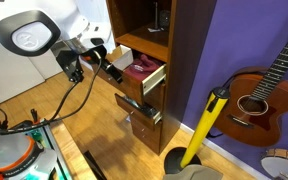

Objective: Open the drawer and put the cap into it

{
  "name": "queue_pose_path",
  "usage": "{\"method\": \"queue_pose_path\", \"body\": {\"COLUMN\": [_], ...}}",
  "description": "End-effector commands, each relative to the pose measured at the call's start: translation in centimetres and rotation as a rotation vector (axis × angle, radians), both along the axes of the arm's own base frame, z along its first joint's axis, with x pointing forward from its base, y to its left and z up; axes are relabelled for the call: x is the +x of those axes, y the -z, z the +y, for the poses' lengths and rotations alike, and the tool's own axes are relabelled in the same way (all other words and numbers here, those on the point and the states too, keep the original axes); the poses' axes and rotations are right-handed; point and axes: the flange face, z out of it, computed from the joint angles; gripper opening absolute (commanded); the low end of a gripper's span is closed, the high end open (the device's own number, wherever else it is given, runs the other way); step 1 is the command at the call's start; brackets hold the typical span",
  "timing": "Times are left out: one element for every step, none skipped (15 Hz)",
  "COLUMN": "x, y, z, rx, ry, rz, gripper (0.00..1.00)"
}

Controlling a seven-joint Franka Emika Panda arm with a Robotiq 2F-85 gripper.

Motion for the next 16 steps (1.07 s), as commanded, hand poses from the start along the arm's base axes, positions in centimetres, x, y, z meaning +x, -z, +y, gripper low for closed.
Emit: {"method": "queue_pose_path", "body": {"x": [1.4, 1.8, 2.2, 2.5, 2.9, 3.2, 3.5, 3.9, 4.3, 4.6, 4.9, 5.3, 5.6, 5.9, 6.3, 6.7], "y": [0.0, 0.1, 0.4, 0.7, 1.1, 1.5, 1.8, 1.9, 2.1, 2.2, 2.3, 2.3, 2.3, 2.3, 2.3, 2.3], "z": [-0.4, -0.4, -0.4, -0.3, -0.3, -0.3, -0.4, -0.4, -0.5, -0.6, -0.6, -0.6, -0.6, -0.6, -0.6, -0.6], "rx": [0.02, 0.022, 0.026, 0.031, 0.033, 0.035, 0.037, 0.039, 0.043, 0.042, 0.046, 0.048, 0.052, 0.049, 0.053, 0.054], "ry": [0.054, 0.062, 0.067, 0.066, 0.07, 0.068, 0.071, 0.074, 0.076, 0.079, 0.084, 0.089, 0.091, 0.093, 0.097, 0.099], "rz": [-0.094, -0.114, -0.129, -0.138, -0.145, -0.154, -0.162, -0.176, -0.189, -0.202, -0.218, -0.232, -0.245, -0.253, -0.265, -0.273], "gripper": [1.0, 1.0, 1.0, 1.0, 1.0, 1.0, 1.0, 1.0, 1.0, 1.0, 1.0, 1.0, 1.0, 1.0, 1.0, 1.0]}}
